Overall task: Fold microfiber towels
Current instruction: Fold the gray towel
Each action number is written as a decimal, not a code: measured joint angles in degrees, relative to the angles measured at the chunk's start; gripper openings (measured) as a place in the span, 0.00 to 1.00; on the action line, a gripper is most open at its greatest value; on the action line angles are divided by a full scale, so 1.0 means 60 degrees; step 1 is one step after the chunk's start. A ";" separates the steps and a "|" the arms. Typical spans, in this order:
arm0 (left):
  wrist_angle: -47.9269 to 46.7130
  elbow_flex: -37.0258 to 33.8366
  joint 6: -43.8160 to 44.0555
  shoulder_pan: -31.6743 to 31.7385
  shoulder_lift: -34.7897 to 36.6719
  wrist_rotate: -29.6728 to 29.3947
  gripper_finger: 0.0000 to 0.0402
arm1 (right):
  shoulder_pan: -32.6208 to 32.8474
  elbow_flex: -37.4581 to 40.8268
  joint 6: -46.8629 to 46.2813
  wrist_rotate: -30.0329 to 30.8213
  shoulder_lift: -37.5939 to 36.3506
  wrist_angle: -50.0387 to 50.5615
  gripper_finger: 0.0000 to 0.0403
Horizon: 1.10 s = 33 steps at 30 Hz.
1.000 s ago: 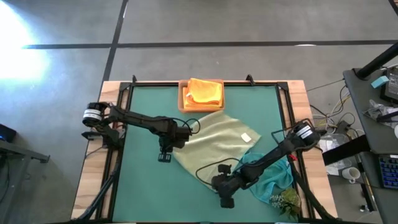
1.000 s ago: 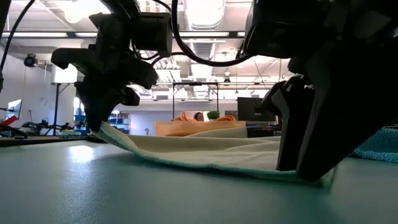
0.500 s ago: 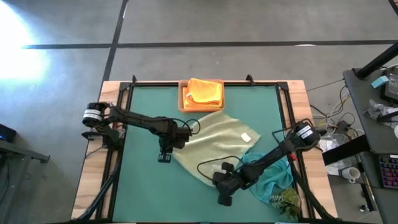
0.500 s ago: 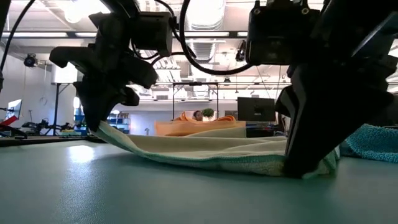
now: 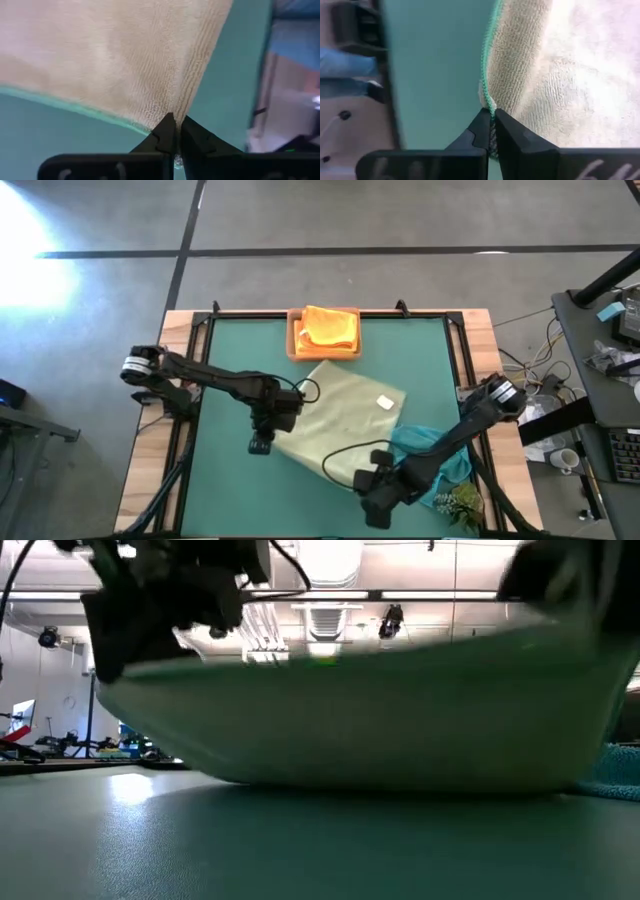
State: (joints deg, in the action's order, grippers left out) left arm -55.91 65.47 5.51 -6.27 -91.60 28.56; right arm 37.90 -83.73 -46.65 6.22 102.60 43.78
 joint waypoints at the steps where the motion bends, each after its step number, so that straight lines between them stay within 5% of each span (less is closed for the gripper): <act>1: 0.0016 0.0029 0.0275 -0.0069 0.0083 0.0194 0.00 | 0.0060 -0.0218 0.0000 0.0005 -0.0029 0.0312 0.02; 14: 0.0071 0.1068 0.3434 -0.1147 0.0768 0.1337 0.00 | 0.0893 -0.2589 -0.1139 0.1658 -0.0213 0.3840 0.02; 21: 0.1529 0.1276 0.4018 -0.1656 0.0826 0.1327 0.00 | 0.1245 -0.2460 -0.2530 0.2404 -0.0135 0.4565 0.02; 33: 0.2117 0.0809 0.3980 -0.1175 0.0341 -0.2026 0.00 | 0.0340 -0.0156 -0.5712 0.2712 -0.0082 0.5213 0.02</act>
State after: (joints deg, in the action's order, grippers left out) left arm -43.21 70.32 29.39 -13.32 -89.56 16.40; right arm 39.94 -84.67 -80.93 22.49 102.10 75.06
